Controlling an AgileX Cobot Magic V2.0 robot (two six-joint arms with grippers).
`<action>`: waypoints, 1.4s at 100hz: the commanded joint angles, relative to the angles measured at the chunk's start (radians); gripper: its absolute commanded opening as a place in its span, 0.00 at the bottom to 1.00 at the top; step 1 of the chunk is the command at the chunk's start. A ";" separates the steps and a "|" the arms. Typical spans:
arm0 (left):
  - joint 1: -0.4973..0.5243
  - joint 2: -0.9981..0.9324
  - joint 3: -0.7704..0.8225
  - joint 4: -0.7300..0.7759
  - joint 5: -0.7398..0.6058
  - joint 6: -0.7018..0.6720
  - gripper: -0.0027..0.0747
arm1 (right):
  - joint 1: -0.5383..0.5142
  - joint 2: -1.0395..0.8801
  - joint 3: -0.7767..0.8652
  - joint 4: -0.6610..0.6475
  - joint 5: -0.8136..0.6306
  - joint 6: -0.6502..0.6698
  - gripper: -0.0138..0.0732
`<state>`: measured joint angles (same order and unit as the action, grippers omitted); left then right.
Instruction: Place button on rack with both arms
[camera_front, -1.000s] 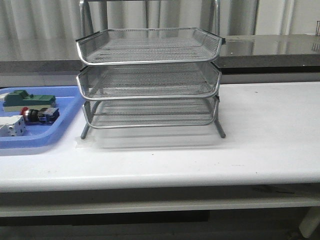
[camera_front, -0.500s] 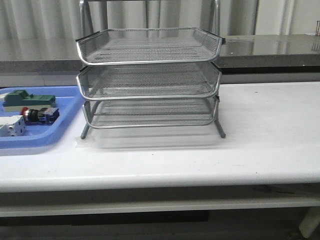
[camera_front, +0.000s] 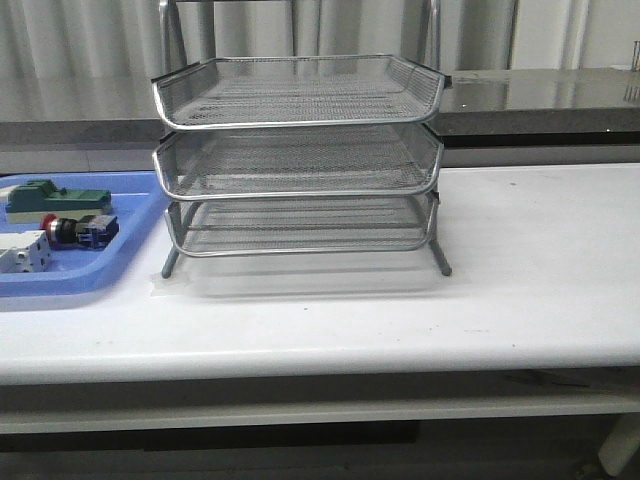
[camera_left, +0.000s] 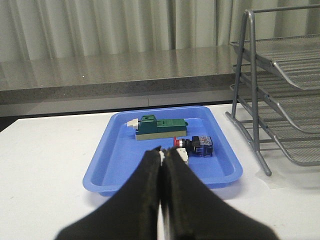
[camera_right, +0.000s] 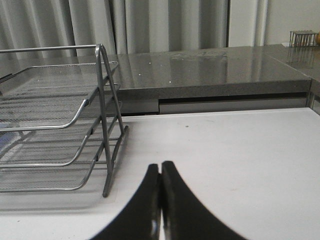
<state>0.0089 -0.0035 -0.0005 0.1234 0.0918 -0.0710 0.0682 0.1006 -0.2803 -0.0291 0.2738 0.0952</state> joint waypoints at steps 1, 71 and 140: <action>-0.001 -0.035 0.049 0.000 -0.082 -0.012 0.01 | -0.005 0.077 -0.119 0.002 0.042 -0.005 0.09; -0.001 -0.035 0.049 0.000 -0.082 -0.012 0.01 | -0.005 0.682 -0.527 0.260 0.469 -0.005 0.09; -0.001 -0.035 0.049 0.000 -0.082 -0.012 0.01 | -0.005 0.882 -0.526 0.582 0.274 -0.118 0.72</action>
<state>0.0089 -0.0035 -0.0005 0.1234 0.0918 -0.0710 0.0682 0.9478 -0.7715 0.4253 0.6446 0.0555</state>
